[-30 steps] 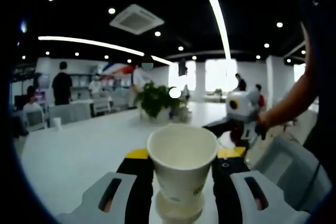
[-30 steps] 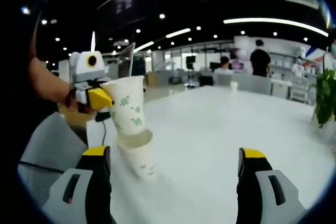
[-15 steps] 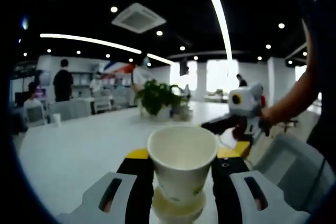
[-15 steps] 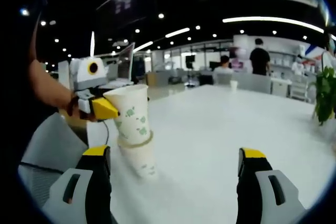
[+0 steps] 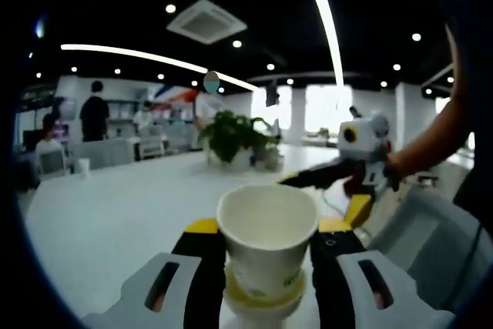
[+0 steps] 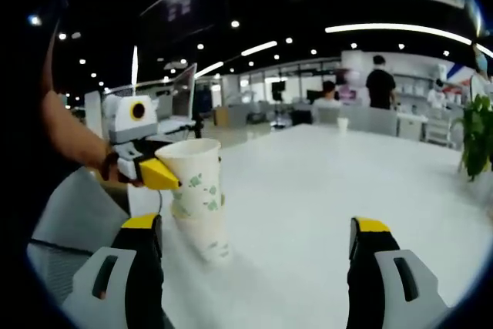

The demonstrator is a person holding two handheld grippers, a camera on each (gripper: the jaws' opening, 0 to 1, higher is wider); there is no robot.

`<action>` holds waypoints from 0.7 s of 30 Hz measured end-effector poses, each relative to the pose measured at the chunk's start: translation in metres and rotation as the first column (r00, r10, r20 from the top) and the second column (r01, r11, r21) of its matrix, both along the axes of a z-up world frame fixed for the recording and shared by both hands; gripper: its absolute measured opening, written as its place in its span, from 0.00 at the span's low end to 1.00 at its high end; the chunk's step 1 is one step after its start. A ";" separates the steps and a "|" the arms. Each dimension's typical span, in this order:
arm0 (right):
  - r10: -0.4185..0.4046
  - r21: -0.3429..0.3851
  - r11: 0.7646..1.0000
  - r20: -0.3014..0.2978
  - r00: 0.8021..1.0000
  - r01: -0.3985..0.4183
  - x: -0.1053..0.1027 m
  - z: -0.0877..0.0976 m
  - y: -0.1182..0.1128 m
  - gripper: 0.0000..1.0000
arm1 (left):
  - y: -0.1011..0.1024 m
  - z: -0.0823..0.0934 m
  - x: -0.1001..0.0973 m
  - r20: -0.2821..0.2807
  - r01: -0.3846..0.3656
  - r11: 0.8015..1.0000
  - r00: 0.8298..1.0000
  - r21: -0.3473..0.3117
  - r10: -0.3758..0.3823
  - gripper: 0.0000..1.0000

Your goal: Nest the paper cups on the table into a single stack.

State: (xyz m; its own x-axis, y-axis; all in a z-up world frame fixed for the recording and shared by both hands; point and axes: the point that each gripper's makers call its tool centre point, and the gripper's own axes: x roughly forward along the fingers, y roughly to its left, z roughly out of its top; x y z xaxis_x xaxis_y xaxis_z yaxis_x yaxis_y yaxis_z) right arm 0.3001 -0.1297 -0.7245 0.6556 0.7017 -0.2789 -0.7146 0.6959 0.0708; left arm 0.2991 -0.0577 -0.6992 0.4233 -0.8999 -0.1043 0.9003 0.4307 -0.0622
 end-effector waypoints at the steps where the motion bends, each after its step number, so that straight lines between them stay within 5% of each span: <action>1: -0.001 0.000 1.000 -0.001 1.000 0.001 0.000 -0.001 0.000 1.00 | 0.000 -0.002 0.000 0.000 0.000 1.000 1.000 0.001 0.000 0.41; 11: 0.006 0.000 1.000 -0.003 1.000 -0.006 0.002 -0.001 0.002 1.00 | 0.000 -0.019 0.001 -0.024 0.003 0.999 1.000 0.035 -0.002 0.41; 15: 0.013 -0.003 1.000 -0.009 1.000 -0.013 0.003 -0.002 0.004 1.00 | -0.001 -0.035 -0.003 -0.025 0.032 0.995 0.999 0.096 -0.030 0.41; 21: 0.017 0.000 1.000 -0.008 1.000 -0.017 0.005 -0.002 0.006 1.00 | 0.001 -0.036 0.000 -0.009 0.019 0.997 1.000 0.081 -0.019 0.41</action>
State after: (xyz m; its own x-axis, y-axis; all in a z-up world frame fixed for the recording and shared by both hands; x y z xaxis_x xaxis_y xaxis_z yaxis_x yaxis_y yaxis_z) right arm 0.3050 -0.1239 -0.7262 0.6416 0.7123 -0.2844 -0.7255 0.6840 0.0763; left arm 0.2989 -0.0563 -0.7348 0.4050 -0.8964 -0.1805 0.9081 0.4173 -0.0352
